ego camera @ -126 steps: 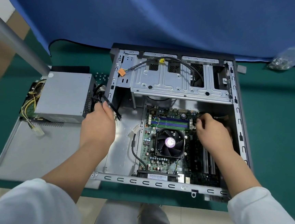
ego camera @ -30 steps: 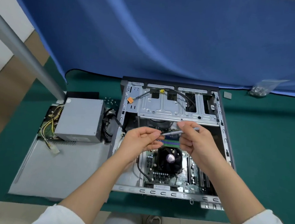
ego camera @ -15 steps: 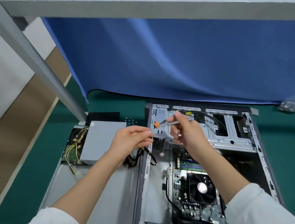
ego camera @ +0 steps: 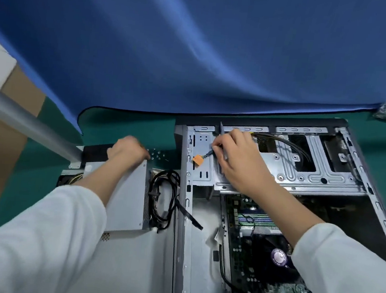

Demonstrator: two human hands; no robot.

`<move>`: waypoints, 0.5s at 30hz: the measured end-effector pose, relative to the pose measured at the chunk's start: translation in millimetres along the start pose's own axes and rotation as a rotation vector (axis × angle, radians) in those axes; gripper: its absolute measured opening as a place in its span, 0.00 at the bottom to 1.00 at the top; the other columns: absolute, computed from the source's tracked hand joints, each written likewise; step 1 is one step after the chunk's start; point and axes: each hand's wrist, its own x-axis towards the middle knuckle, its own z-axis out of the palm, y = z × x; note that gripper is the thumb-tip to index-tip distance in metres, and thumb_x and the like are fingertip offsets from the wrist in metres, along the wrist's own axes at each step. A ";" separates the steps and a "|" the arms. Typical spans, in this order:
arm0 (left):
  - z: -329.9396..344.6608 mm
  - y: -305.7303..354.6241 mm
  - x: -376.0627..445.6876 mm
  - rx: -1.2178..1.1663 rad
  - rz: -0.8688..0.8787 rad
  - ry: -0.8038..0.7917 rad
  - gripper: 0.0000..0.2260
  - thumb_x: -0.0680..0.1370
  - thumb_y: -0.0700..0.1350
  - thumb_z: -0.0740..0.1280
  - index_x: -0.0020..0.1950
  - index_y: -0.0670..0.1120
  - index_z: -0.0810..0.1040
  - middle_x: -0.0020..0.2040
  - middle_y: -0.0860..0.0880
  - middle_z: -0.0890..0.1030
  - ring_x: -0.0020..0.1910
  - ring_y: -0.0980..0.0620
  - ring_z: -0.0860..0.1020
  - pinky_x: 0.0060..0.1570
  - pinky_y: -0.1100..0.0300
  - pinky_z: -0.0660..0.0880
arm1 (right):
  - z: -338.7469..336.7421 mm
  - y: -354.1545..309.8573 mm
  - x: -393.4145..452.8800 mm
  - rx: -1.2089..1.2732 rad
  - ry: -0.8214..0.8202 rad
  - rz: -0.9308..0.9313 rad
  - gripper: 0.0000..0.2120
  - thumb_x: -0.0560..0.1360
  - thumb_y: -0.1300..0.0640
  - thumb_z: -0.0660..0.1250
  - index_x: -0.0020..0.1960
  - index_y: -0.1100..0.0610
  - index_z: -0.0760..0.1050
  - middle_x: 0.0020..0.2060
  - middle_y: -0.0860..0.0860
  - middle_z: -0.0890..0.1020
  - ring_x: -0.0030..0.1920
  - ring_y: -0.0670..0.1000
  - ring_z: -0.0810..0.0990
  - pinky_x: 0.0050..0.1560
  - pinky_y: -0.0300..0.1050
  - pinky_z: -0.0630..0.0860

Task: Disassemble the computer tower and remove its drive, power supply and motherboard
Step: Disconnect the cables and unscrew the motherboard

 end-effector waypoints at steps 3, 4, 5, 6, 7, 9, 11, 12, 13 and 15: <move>2.7 6.8 11.6 0.018 -0.057 -0.062 0.19 0.69 0.50 0.75 0.55 0.42 0.78 0.56 0.42 0.79 0.56 0.43 0.77 0.60 0.52 0.73 | -1.7 -1.1 0.2 -0.006 -0.004 0.005 0.09 0.80 0.53 0.59 0.54 0.55 0.75 0.48 0.52 0.74 0.50 0.53 0.69 0.50 0.46 0.66; 4.0 8.1 13.7 0.024 -0.073 -0.052 0.17 0.69 0.49 0.74 0.54 0.43 0.77 0.56 0.42 0.79 0.56 0.43 0.77 0.60 0.53 0.73 | -1.8 -1.5 0.2 -0.007 -0.006 0.005 0.09 0.80 0.53 0.59 0.54 0.55 0.75 0.48 0.51 0.74 0.50 0.53 0.68 0.50 0.46 0.65; 5.1 9.1 15.0 0.034 -0.090 -0.029 0.15 0.69 0.48 0.74 0.52 0.44 0.77 0.56 0.43 0.79 0.56 0.44 0.77 0.59 0.54 0.72 | -1.9 -1.5 0.3 -0.007 -0.009 0.005 0.09 0.80 0.53 0.59 0.54 0.55 0.75 0.48 0.51 0.74 0.50 0.53 0.68 0.50 0.45 0.64; 6.0 10.0 15.0 0.050 -0.108 -0.002 0.13 0.70 0.48 0.73 0.50 0.46 0.76 0.55 0.44 0.79 0.55 0.44 0.78 0.57 0.56 0.72 | -1.5 -1.7 0.4 -0.004 -0.010 0.008 0.09 0.80 0.53 0.59 0.54 0.55 0.75 0.48 0.51 0.74 0.50 0.52 0.68 0.50 0.44 0.63; 6.8 11.6 14.8 0.068 -0.119 0.019 0.11 0.70 0.47 0.72 0.49 0.47 0.75 0.55 0.44 0.80 0.55 0.45 0.78 0.56 0.57 0.70 | -1.6 -1.3 0.7 0.001 -0.012 0.012 0.09 0.80 0.53 0.59 0.54 0.55 0.74 0.48 0.50 0.74 0.50 0.52 0.68 0.50 0.43 0.63; 9.1 13.5 16.9 0.092 -0.128 0.030 0.10 0.71 0.47 0.71 0.48 0.48 0.75 0.55 0.45 0.79 0.55 0.45 0.78 0.55 0.57 0.69 | -1.2 -0.8 0.8 0.010 -0.017 0.021 0.09 0.80 0.52 0.58 0.54 0.55 0.74 0.49 0.50 0.74 0.51 0.51 0.68 0.50 0.43 0.62; 9.0 13.5 18.6 0.084 -0.126 0.011 0.11 0.71 0.47 0.72 0.49 0.47 0.75 0.55 0.45 0.79 0.55 0.45 0.77 0.56 0.56 0.69 | -1.2 -0.5 0.9 0.015 -0.018 0.027 0.10 0.80 0.52 0.57 0.54 0.54 0.74 0.49 0.49 0.74 0.51 0.51 0.68 0.50 0.44 0.63; 7.9 11.8 19.0 0.072 -0.119 0.004 0.11 0.71 0.47 0.72 0.50 0.46 0.75 0.55 0.45 0.79 0.55 0.45 0.77 0.57 0.56 0.70 | -1.0 -0.5 0.5 0.018 -0.019 0.029 0.09 0.80 0.52 0.57 0.54 0.54 0.74 0.49 0.49 0.74 0.51 0.51 0.68 0.51 0.44 0.64; 6.2 9.7 19.2 0.055 -0.103 0.001 0.11 0.71 0.47 0.71 0.51 0.45 0.76 0.55 0.44 0.79 0.55 0.44 0.77 0.57 0.55 0.71 | -0.8 -0.7 0.2 0.022 -0.021 0.031 0.09 0.80 0.52 0.57 0.54 0.54 0.74 0.49 0.49 0.74 0.51 0.51 0.68 0.51 0.44 0.64; 1.5 4.3 15.9 0.001 -0.042 0.015 0.11 0.72 0.45 0.70 0.54 0.44 0.79 0.55 0.43 0.80 0.54 0.42 0.78 0.54 0.55 0.73 | -1.2 -1.0 -0.1 0.036 -0.018 0.034 0.09 0.80 0.53 0.58 0.54 0.54 0.74 0.49 0.49 0.74 0.51 0.51 0.68 0.51 0.44 0.65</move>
